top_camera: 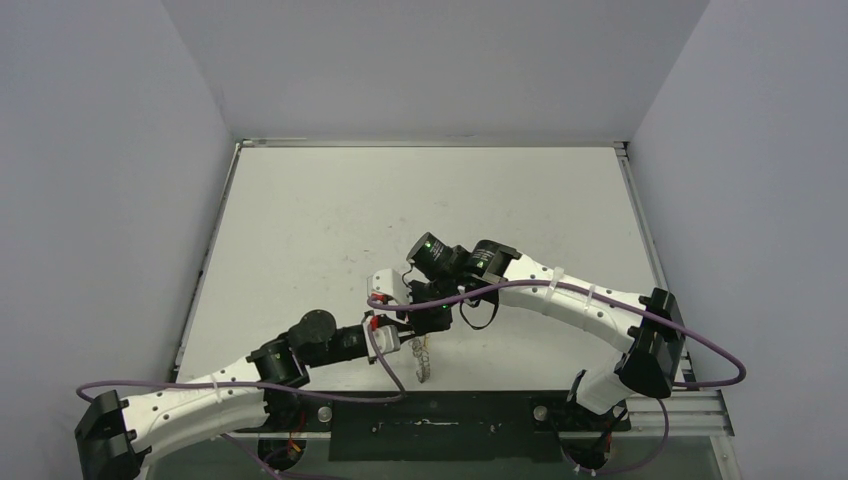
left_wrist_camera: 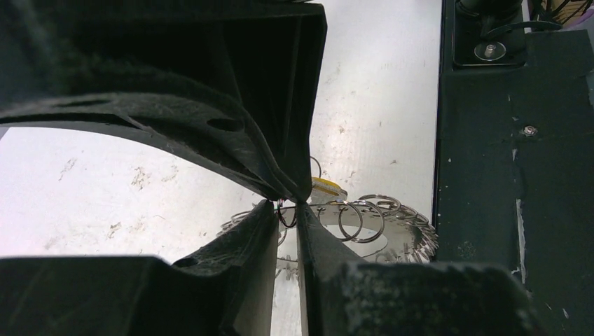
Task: Put the keys on the keyring
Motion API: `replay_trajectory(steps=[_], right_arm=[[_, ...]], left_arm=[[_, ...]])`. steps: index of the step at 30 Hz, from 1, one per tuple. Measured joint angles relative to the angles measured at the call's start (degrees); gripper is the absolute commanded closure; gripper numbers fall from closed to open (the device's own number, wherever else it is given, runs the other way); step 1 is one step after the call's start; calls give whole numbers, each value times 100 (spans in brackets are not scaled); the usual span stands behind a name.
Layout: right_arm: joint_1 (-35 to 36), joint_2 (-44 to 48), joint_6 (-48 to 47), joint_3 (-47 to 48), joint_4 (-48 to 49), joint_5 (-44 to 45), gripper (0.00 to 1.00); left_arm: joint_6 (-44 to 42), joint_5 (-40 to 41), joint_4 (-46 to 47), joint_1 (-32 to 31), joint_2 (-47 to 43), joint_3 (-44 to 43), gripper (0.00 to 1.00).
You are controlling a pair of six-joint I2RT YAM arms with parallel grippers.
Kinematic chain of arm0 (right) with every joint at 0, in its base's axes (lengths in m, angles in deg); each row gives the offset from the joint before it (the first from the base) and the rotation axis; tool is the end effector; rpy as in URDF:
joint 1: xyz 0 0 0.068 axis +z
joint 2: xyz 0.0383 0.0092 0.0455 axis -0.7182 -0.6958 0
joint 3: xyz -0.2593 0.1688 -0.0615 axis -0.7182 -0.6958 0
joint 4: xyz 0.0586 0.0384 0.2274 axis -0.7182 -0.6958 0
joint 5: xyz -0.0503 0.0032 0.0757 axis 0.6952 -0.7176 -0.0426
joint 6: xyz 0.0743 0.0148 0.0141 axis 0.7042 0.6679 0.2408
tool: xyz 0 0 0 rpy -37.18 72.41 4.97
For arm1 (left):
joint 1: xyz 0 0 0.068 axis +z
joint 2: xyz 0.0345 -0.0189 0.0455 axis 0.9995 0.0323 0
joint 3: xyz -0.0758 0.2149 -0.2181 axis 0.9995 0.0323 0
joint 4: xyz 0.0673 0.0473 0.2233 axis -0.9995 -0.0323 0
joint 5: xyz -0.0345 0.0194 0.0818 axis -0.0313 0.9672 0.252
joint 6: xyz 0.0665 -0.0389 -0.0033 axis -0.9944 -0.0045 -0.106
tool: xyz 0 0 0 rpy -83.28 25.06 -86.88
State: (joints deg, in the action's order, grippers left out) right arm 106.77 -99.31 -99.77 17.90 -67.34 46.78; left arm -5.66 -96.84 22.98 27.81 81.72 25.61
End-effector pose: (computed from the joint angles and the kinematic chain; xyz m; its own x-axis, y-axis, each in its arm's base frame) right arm 0.1172 0.2762 0.3270 -0.0479 -0.7899 -0.6114 -0.9738 -0.0993 0.2046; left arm 0.0542 -0.1253 0.2521 0.1931 0.2098 -0.9585 0.9408 0.2379 0.2416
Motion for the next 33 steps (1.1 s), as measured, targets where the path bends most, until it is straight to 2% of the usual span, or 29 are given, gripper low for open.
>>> replay_trajectory(steps=[9, 11, 13, 23, 28, 31, 33], right_arm=[[0, -4, 0, 0, -39, 55, 100], [0, -4, 0, 0, -39, 59, 100], [0, -4, 0, 0, -39, 59, 100], [42, -9, -2, 0, -57, 133, 100], [28, 9, 118, -33, 52, 170, 75], [-50, 118, 295, -212, 402, 157, 63], [-133, 247, 426, -372, 719, 85, 59]], left_arm=[[-63, -24, 46, 0, 170, -44, 85], [-83, -26, 28, 0, 186, -61, 90], [-103, -24, -55, 0, 190, -101, 100], [-166, -42, -428, 2, 334, -337, 100], [-162, -20, -426, 7, 280, -323, 100], [-131, 2, -330, 4, 153, -188, 100], [-87, 4, -162, 2, 35, -20, 100]])
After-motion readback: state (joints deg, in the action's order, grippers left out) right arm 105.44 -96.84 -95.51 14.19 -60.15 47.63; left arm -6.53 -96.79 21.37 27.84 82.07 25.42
